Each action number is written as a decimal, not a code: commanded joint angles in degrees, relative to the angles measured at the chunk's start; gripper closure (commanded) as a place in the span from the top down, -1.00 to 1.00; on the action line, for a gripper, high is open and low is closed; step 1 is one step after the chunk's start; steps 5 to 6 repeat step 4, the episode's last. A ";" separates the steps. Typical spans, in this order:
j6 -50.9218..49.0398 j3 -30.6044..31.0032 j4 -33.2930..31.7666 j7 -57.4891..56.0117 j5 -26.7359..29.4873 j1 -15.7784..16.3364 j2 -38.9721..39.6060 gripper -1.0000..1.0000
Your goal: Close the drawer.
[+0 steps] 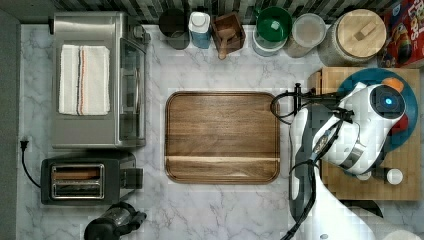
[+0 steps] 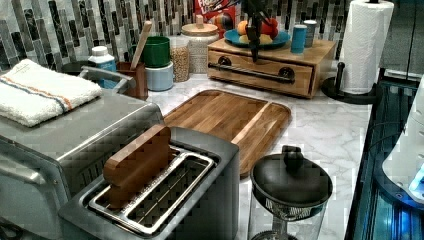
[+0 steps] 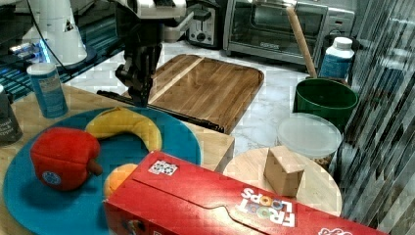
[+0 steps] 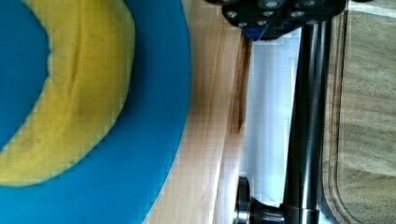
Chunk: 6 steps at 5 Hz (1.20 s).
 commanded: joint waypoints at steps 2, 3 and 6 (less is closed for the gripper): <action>-11.82 -1.85 11.68 4.24 -1.33 -1.14 -1.85 -1.00; -11.83 -1.63 11.69 4.29 -1.40 -1.35 -1.86 -1.00; -11.82 -2.16 11.68 4.22 -1.25 -0.87 -1.84 -1.00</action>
